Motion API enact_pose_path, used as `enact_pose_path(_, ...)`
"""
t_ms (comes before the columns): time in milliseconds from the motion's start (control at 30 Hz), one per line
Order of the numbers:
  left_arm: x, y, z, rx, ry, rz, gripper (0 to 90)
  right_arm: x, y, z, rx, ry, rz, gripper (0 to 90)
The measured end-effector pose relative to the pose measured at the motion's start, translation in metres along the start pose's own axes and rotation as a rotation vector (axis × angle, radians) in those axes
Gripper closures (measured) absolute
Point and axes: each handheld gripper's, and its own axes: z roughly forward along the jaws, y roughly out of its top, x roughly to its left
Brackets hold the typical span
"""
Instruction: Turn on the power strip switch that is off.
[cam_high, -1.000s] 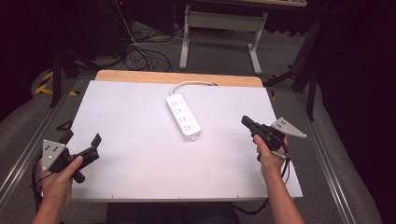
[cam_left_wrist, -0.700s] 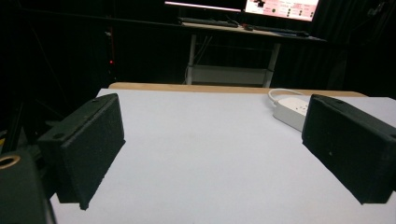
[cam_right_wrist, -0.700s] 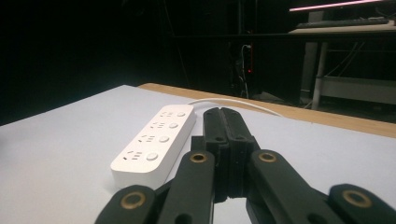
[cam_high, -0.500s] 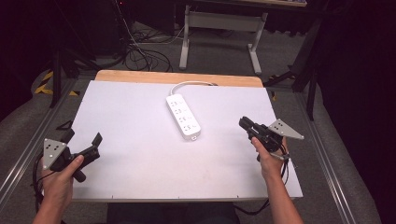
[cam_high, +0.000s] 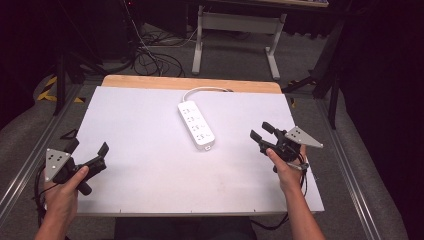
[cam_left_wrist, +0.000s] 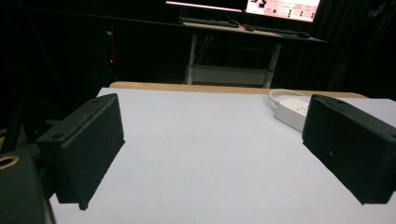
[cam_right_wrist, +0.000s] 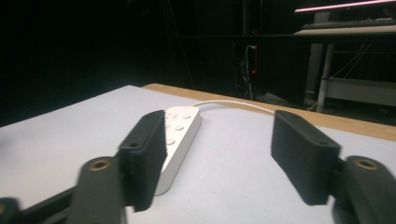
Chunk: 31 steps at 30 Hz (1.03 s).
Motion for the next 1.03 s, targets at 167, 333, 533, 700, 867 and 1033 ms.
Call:
enact_pose_path(167, -0.0002, -0.0001, -0.0004, 0.001, -0.008, 0.001, 5.6, 0.0029, 0.0001, 0.0026, 0.035, 0.038, -0.033, 8.3)
enact_pose_path(333, 0.0004, -0.0002, -0.0002, -0.001, -0.008, -0.001, 5.4, 0.0045, 0.0004, 0.0034, 0.028, 0.054, -0.053, 2.1)
enact_pose_path(533, 0.0001, -0.0001, -0.0001, 0.003, -0.009, 0.002, 5.2, 0.0057, -0.0003, 0.0043, 0.041, 0.063, -0.060, 2.1)
enact_pose_path(700, 0.0005, -0.0001, -0.0002, -0.001, -0.008, 0.003, 5.1, 0.0050, -0.0007, 0.0037, 0.043, 0.058, -0.058, 2.1)
enact_pose_path(867, 0.0004, 0.0000, -0.0002, 0.002, -0.010, 0.005, 5.1, 0.0041, -0.0005, 0.0024, 0.034, 0.052, -0.052, 1.9)
enact_pose_path(1033, 0.0001, -0.0001, 0.0003, 0.001, -0.010, 0.004, 5.1, 0.0045, -0.0008, 0.0031, 0.035, 0.055, -0.057, 1.9)
